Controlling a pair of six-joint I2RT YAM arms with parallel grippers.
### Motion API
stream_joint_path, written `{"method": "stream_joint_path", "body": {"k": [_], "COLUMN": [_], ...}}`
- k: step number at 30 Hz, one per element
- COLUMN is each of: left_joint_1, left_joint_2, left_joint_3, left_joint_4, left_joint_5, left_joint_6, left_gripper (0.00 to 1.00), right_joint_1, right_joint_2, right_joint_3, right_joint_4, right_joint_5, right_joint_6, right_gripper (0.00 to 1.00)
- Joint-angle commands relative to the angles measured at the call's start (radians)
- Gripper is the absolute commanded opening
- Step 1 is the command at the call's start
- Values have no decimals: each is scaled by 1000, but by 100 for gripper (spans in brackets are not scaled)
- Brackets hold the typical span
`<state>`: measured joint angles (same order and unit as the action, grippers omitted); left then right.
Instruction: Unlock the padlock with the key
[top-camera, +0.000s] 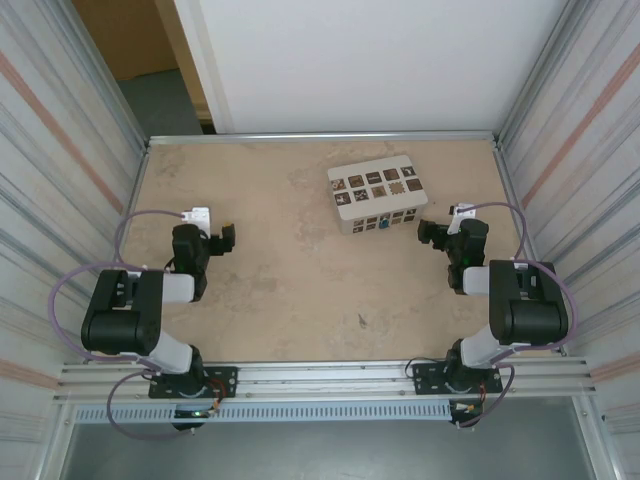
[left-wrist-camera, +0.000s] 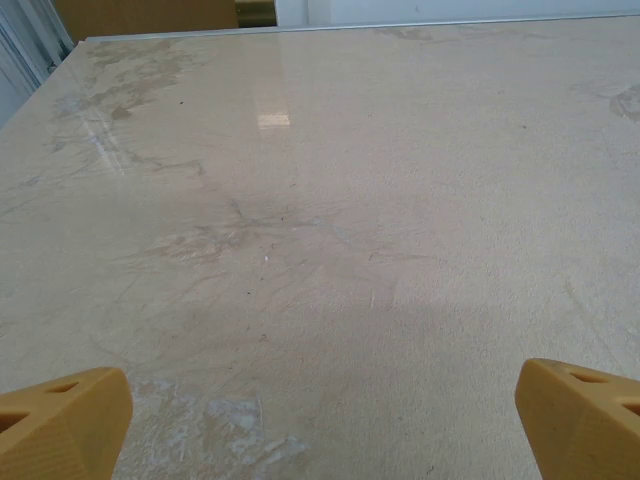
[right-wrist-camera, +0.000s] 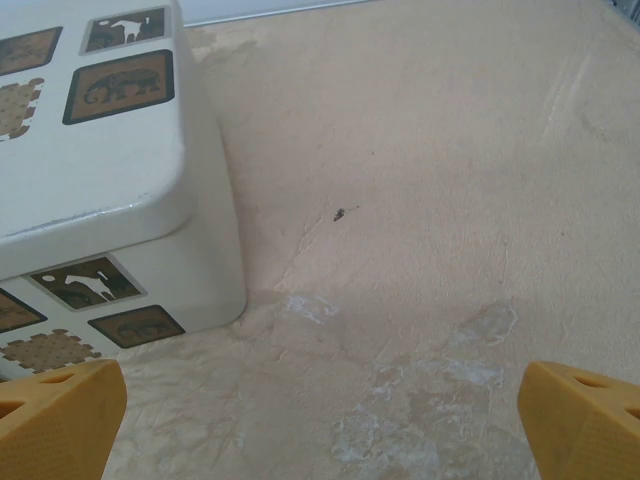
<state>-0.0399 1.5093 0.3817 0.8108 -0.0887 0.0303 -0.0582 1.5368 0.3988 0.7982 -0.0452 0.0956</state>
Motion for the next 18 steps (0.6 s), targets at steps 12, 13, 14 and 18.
{"method": "stream_joint_path", "body": {"k": [12, 13, 14, 18], "left_joint_1": [-3, -3, -2, -3], "left_joint_2": [2, 2, 2, 2], "left_joint_3": [19, 19, 19, 18], "left_joint_4": [4, 4, 4, 4], "left_joint_5": [-6, -6, -7, -7], "left_joint_6": [19, 19, 19, 19], "left_gripper": [99, 99, 99, 99], "right_joint_1": [4, 4, 4, 4], "right_joint_2": [3, 3, 3, 3], "right_joint_3": [13, 14, 14, 14], "right_joint_4": [-9, -8, -8, -9], "right_joint_5": [12, 12, 12, 10], "right_joint_6": [-13, -13, -12, -12], "right_gripper": [99, 99, 99, 99]}}
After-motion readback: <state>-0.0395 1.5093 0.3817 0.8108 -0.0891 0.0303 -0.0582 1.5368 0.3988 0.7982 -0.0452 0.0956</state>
